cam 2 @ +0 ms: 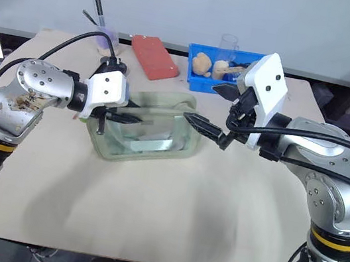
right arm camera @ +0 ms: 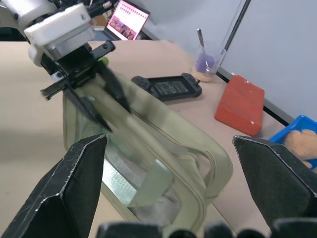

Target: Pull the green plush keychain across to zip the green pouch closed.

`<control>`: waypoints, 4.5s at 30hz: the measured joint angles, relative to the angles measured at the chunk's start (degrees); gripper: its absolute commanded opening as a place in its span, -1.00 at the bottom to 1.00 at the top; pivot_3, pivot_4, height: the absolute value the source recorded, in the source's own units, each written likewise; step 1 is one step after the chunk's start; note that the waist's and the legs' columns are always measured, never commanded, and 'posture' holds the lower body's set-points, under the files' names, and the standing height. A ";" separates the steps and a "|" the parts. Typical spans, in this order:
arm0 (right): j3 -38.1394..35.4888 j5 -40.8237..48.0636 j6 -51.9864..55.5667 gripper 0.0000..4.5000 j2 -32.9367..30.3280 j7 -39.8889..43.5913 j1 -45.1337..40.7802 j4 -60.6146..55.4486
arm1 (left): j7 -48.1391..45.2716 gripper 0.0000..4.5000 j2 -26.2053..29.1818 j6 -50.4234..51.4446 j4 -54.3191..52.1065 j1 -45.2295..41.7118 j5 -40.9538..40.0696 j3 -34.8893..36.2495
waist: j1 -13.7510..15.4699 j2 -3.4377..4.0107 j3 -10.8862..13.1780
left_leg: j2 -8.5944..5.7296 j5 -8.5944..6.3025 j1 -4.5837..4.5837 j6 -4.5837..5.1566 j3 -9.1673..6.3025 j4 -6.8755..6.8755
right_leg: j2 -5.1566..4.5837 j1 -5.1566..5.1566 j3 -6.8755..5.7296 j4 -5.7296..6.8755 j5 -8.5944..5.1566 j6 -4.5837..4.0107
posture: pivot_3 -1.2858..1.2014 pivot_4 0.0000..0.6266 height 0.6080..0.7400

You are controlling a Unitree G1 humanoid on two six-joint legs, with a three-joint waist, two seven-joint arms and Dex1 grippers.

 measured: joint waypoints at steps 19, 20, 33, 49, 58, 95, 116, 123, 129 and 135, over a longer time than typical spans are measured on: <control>2.90 -3.84 -7.66 1.00 -5.19 12.26 1.64 5.61 | -15.24 -0.96 1.78 -32.85 16.32 -0.15 1.55 4.34 | -0.06 0.00 0.00 | 0.02 -0.04 -0.15 0.07 0.01 0.08 | -0.02 -0.07 -0.03 -0.01 0.02 0.01 | 0.03 -0.52 1.00; 3.19 -3.94 -7.71 1.00 -5.14 12.33 1.78 5.61 | -14.85 -0.96 1.50 -32.75 15.24 0.68 1.55 4.79 | 0.01 0.00 0.00 | 0.02 -0.04 -0.15 0.07 0.00 0.10 | -0.02 -0.07 -0.04 0.01 0.02 0.01 | 0.03 -0.52 1.00; 6.84 -5.81 -9.41 1.00 -2.61 14.28 -0.06 7.76 | -12.49 -0.96 -0.63 -27.36 7.88 3.34 1.41 5.58 | 0.30 0.00 0.00 | 0.03 -0.04 -0.15 0.07 -0.01 0.18 | 0.00 -0.06 -0.06 0.03 0.03 0.02 | 0.03 -0.52 1.00; 12.74 -13.50 -16.77 1.00 -0.93 17.22 0.87 10.90 | -11.55 0.99 -1.75 3.92 -10.90 1.73 -20.81 13.89 | -0.05 0.00 0.00 | 0.01 -0.04 -0.18 0.07 -0.10 0.21 | 0.01 -0.05 -0.10 0.06 -0.07 0.19 | 0.03 -0.52 1.00; 13.41 -16.98 -20.41 0.04 0.34 18.19 2.29 14.69 | -12.66 1.00 1.24 8.70 -14.39 2.94 -23.34 13.79 | -0.11 0.00 0.00 | 0.05 -0.03 -0.08 0.07 -0.12 0.23 | 0.07 -0.02 -0.10 0.13 -0.10 0.22 | 0.03 -0.52 1.00; 14.78 -21.70 -27.84 -0.98 2.06 25.17 2.05 20.66 | 16.57 1.00 -4.28 12.49 7.46 21.41 -21.06 37.16 | 0.28 -0.03 0.00 | 0.08 -0.04 0.13 0.03 0.01 0.12 | -0.01 0.06 -0.17 0.16 0.01 -0.11 | 0.03 -0.52 1.00; 14.64 -21.72 -27.38 -1.00 1.67 24.84 2.17 20.41 | 11.02 -0.97 -5.11 10.48 9.65 20.96 -21.46 32.28 | 0.02 -0.03 0.00 | 0.07 -0.04 0.12 0.03 0.00 0.12 | -0.02 0.07 -0.17 0.14 0.00 -0.10 | 0.03 -0.52 1.00; 14.64 -22.06 -27.40 -1.00 1.68 24.31 2.17 20.55 | 11.43 -0.97 -3.38 11.91 9.68 19.10 -22.29 33.79 | -0.02 -0.04 0.00 | 0.07 -0.04 0.11 0.03 -0.01 0.12 | -0.01 0.06 -0.17 0.14 0.00 -0.10 | 0.03 -0.52 1.00; 14.64 -22.39 -27.47 -1.00 1.71 24.13 2.17 20.66 | 11.11 -0.97 -0.41 13.68 9.36 13.09 -23.48 34.90 | 0.03 -0.04 0.00 | 0.06 -0.04 0.11 0.03 0.00 0.12 | -0.02 0.07 -0.18 0.14 0.00 -0.09 | 0.03 -0.52 1.00; 14.63 -22.70 -27.61 -1.00 2.26 23.59 1.99 21.17 | 9.49 -0.97 -0.38 14.19 5.96 8.50 -22.77 28.83 | 0.00 -0.04 0.00 | 0.06 -0.04 0.10 0.03 0.00 0.12 | -0.01 0.07 -0.17 0.13 0.00 -0.09 | 0.03 -0.52 1.00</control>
